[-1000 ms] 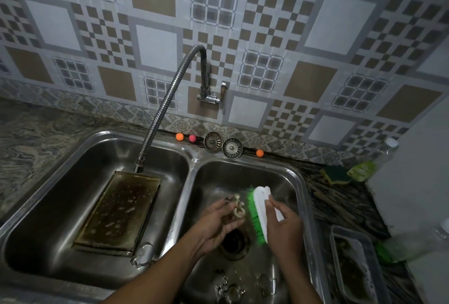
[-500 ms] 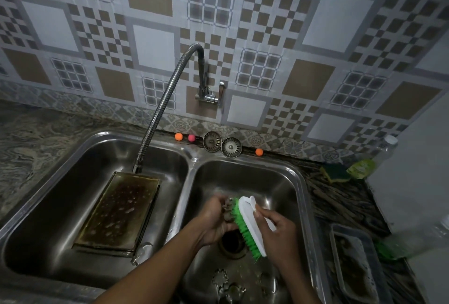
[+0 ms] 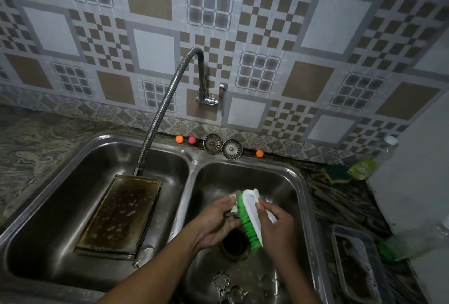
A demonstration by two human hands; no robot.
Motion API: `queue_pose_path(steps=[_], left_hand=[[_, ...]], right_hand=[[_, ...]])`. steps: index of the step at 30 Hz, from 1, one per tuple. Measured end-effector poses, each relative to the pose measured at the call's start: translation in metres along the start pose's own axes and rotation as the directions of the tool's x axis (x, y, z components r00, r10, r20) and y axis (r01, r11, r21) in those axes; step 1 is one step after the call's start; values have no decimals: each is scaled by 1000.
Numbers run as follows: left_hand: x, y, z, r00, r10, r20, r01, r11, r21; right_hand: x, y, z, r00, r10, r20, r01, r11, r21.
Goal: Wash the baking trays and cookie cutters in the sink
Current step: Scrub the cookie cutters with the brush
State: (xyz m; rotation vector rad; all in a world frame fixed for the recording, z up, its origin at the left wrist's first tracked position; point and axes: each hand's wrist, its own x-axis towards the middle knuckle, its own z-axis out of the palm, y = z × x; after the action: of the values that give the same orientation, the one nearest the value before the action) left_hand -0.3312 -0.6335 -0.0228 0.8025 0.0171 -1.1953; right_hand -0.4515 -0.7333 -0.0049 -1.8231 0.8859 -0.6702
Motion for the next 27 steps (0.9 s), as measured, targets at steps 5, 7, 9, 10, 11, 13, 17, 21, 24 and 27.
queue_pose_path(steps=[5, 7, 9, 10, 11, 13, 17, 21, 24, 27], left_hand=[[-3, 2, -8, 1000, -3, 28, 0, 994, 106], [-4, 3, -8, 999, -17, 47, 9, 986, 168], [-4, 3, -7, 999, -14, 51, 2, 976, 220], [-4, 3, -8, 999, -9, 48, -3, 973, 230], [-4, 3, -9, 999, -4, 44, -6, 974, 226], [-4, 3, -15, 999, 13, 38, -20, 980, 198], [-2, 4, -23, 999, 49, 5, -50, 983, 175], [-1, 8, -17, 1000, 6, 20, -12, 950, 311], [-3, 14, -15, 999, 1, 39, -12, 959, 283], [-7, 34, -31, 995, 100, -18, -96, 983, 156]], right_hand=[[3, -1, -1, 998, -28, -51, 25, 998, -63], [6, 0, -2, 998, -14, -59, 10, 997, -73], [8, 1, -3, 1000, 9, -21, -11, 998, -66], [8, 1, -2, 1000, 25, 1, -24, 997, -69], [8, 2, -1, 1000, 26, 6, -25, 996, -83], [8, 4, 4, 1000, -3, -13, 1, 993, -120], [4, -1, 13, 999, -2, 35, 6, 994, -112], [8, 3, 7, 1000, 7, 20, -4, 988, -155], [6, 8, 2, 1000, 15, 18, -12, 987, -162], [8, 13, 7, 1000, 1, 7, 1, 964, -265]])
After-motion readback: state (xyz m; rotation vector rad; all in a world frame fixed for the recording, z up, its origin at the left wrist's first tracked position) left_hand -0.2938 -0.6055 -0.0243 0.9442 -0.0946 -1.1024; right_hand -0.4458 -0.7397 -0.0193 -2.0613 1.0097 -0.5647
